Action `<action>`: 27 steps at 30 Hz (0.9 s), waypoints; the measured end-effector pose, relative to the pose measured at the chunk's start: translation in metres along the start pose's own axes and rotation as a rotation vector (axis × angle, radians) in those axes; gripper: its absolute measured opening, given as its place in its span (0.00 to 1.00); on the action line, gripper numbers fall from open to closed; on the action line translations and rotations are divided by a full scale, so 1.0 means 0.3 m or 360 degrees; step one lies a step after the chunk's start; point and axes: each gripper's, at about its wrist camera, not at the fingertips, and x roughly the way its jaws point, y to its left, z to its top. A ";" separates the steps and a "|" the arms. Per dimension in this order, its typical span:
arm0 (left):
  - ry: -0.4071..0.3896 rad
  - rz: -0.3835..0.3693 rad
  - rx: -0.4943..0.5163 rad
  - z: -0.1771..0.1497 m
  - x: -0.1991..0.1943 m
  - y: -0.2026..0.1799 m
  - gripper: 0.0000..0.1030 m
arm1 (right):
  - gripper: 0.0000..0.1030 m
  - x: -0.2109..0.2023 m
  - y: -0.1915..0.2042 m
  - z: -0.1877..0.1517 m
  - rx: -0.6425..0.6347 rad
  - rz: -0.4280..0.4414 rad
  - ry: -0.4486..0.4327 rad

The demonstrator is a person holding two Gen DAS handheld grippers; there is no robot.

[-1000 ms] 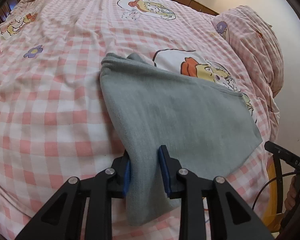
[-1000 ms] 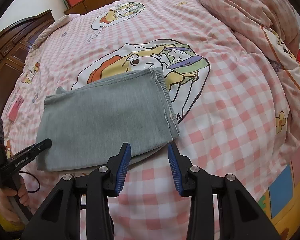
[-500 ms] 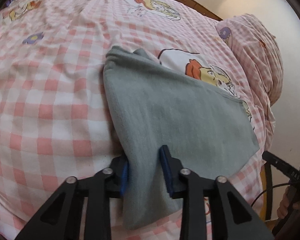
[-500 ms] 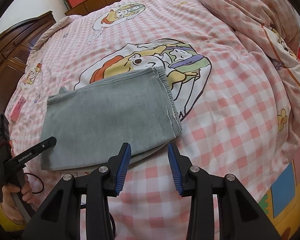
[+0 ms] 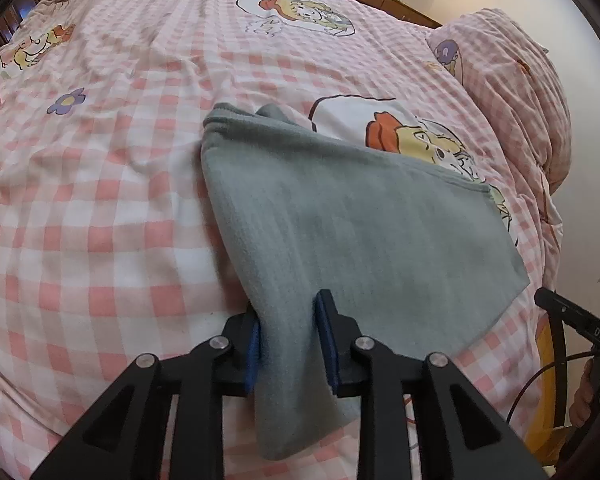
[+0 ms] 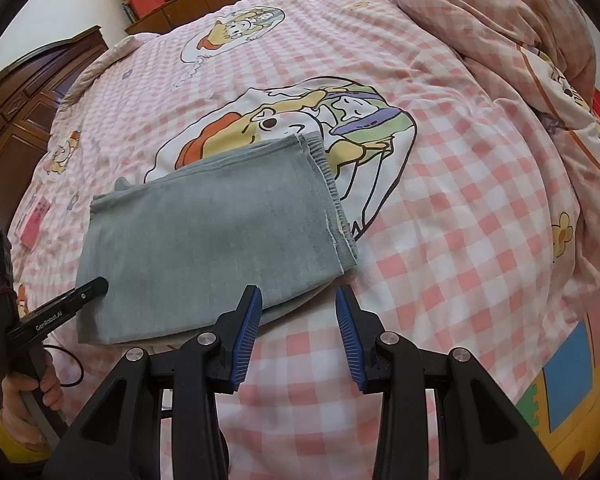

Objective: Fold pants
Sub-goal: 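Hold the waistband end with the left gripper and lift it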

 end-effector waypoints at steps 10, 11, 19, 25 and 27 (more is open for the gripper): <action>0.0008 -0.0036 -0.0045 -0.007 0.018 0.023 0.31 | 0.38 0.009 0.025 0.001 -0.0010 -0.0007 0.0016; 0.0008 -0.0041 -0.0047 -0.007 0.019 0.026 0.32 | 0.38 0.011 0.028 0.002 -0.0009 -0.0009 0.0019; 0.0021 -0.0102 -0.0114 -0.007 0.026 0.051 0.33 | 0.38 0.024 0.042 0.003 -0.0011 0.0013 0.0030; -0.0007 -0.0115 -0.0130 -0.014 0.014 0.054 0.28 | 0.38 0.034 0.050 0.012 -0.0010 0.0018 0.0039; -0.0019 -0.0124 -0.0116 -0.014 0.003 0.051 0.23 | 0.38 0.030 0.061 0.012 -0.0023 0.0019 0.0028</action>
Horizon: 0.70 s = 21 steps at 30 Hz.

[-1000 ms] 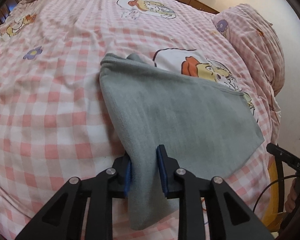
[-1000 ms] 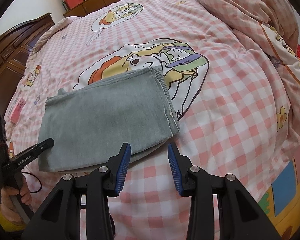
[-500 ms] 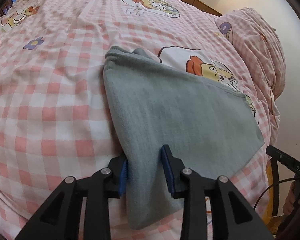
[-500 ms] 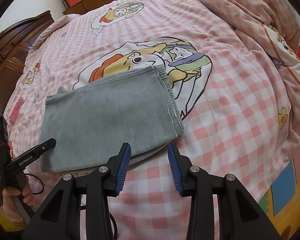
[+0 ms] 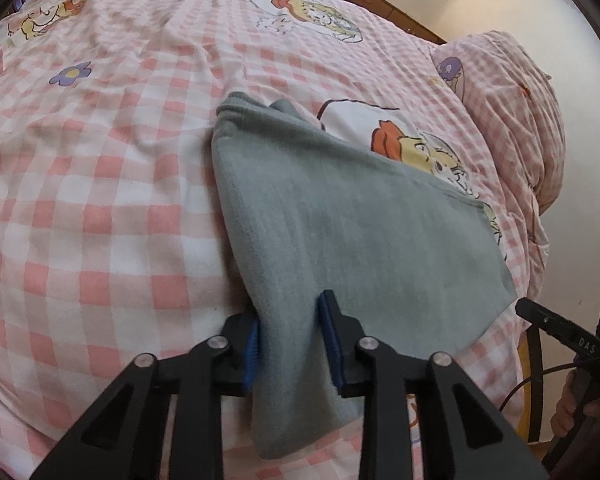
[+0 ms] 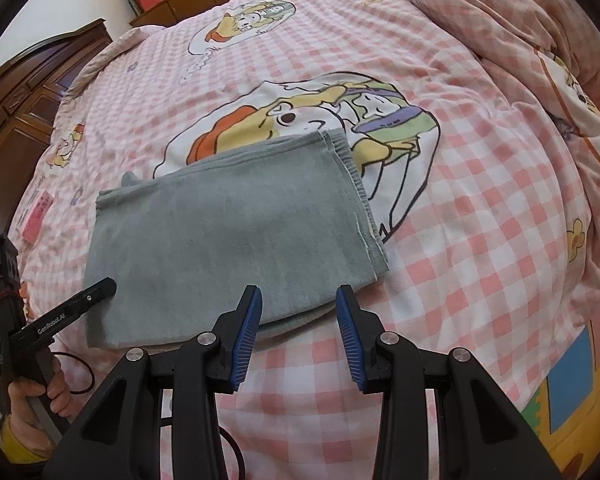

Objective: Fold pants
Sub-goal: 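Hold the waistband end with the left gripper and lift it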

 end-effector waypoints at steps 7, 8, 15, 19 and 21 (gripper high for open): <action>-0.0055 -0.0029 0.0048 0.007 -0.064 -0.029 0.19 | 0.38 -0.011 0.016 -0.004 -0.0004 0.0005 -0.0009; -0.0059 -0.0040 0.0044 0.009 -0.074 -0.034 0.19 | 0.38 -0.014 0.015 -0.005 -0.0004 0.0005 -0.0013; -0.0130 -0.0069 0.0171 0.047 -0.175 -0.133 0.17 | 0.38 -0.037 -0.011 -0.007 0.0029 0.0015 -0.0040; -0.0170 -0.0068 0.0254 0.062 -0.223 -0.202 0.17 | 0.38 -0.052 -0.032 -0.012 0.0047 0.0035 -0.0061; -0.0169 -0.0059 0.0321 0.067 -0.236 -0.250 0.17 | 0.38 -0.059 -0.040 -0.012 0.0052 0.0042 -0.0071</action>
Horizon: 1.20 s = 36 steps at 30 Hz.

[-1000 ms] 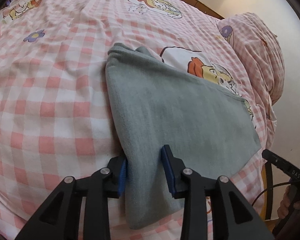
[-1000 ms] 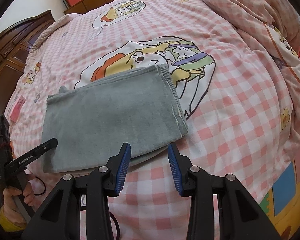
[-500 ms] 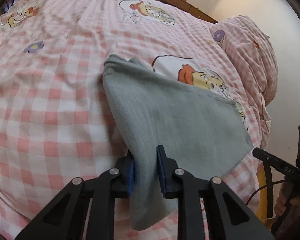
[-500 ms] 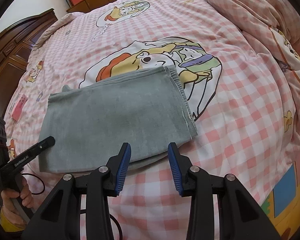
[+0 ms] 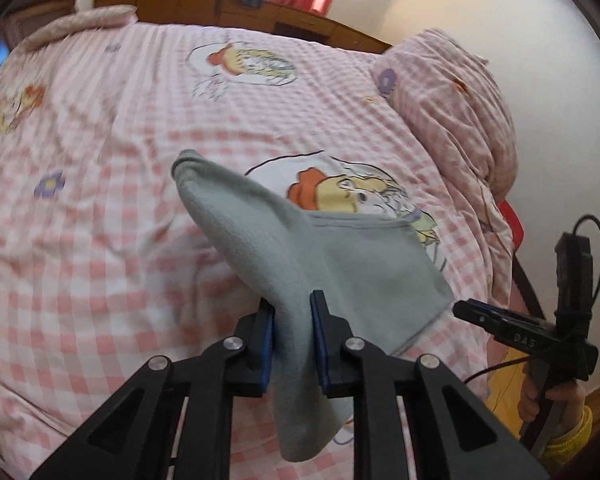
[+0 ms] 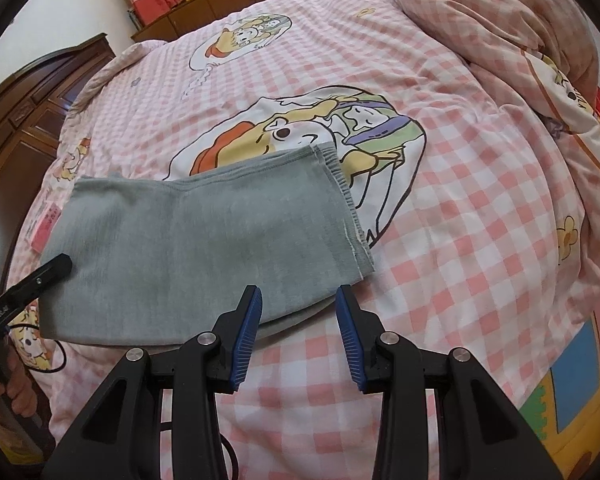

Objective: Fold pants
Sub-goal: 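Fold the waistband end over onto the cuff end with the left gripper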

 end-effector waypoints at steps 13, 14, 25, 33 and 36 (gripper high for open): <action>0.0053 -0.0070 0.0305 0.106 0.057 -0.264 0.17 | 0.38 -0.050 -0.079 -0.007 0.0074 0.0025 -0.0081; 0.0058 -0.0076 0.0325 0.110 0.067 -0.283 0.17 | 0.38 -0.051 -0.088 -0.009 0.0084 0.0028 -0.0083; 0.0241 -0.0167 0.0328 0.117 0.317 -0.440 0.16 | 0.38 -0.050 -0.180 -0.033 0.0184 0.0017 -0.0081; 0.0362 -0.0171 0.0356 0.077 0.445 -0.493 0.21 | 0.38 -0.039 -0.224 -0.052 0.0240 0.0005 -0.0057; 0.0376 -0.0167 0.0347 0.070 0.439 -0.490 0.30 | 0.38 -0.037 -0.225 -0.049 0.0244 0.0002 -0.0055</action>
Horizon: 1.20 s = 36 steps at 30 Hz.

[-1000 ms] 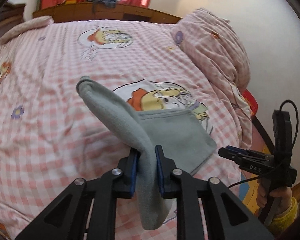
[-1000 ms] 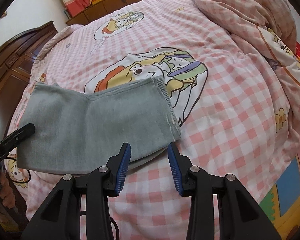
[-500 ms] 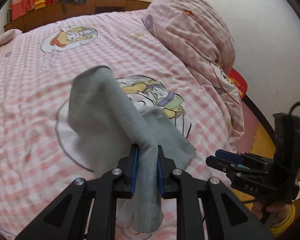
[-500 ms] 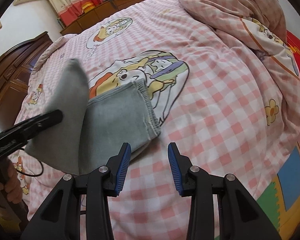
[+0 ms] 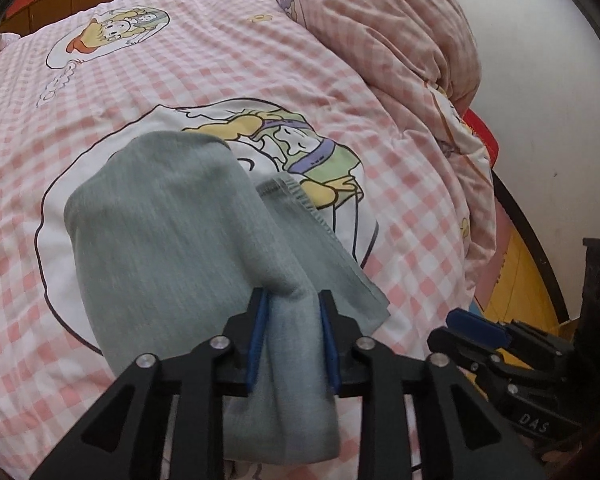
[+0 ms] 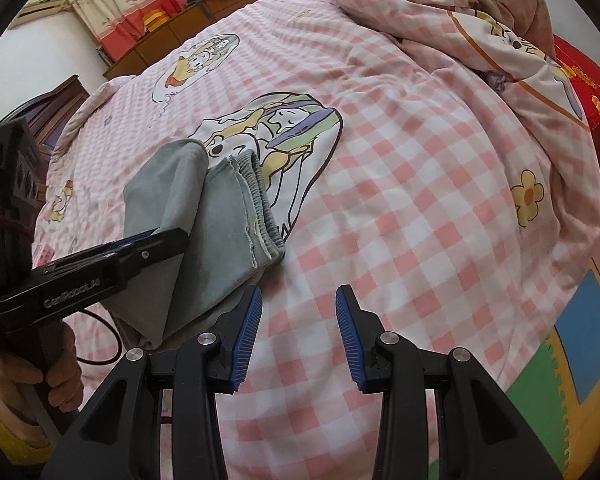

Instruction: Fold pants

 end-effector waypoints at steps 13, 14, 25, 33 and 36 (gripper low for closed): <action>-0.0138 0.0055 -0.0146 -0.046 -0.175 0.110 0.49 | 0.38 0.005 0.076 0.031 -0.0089 0.0010 0.0002; -0.0140 0.0069 -0.0153 -0.052 -0.182 0.120 0.49 | 0.38 0.007 0.091 0.040 -0.0104 0.0019 0.0001; -0.0076 0.0222 -0.0310 -0.172 -0.176 0.267 0.49 | 0.38 0.078 0.242 0.089 -0.0224 0.0161 0.0066; -0.0079 0.0227 -0.0376 -0.214 -0.188 0.316 0.49 | 0.38 0.182 0.277 0.080 -0.0198 0.0235 0.0205; -0.0082 0.0220 -0.0391 -0.220 -0.188 0.325 0.49 | 0.38 0.221 0.278 0.057 -0.0174 0.0204 0.0261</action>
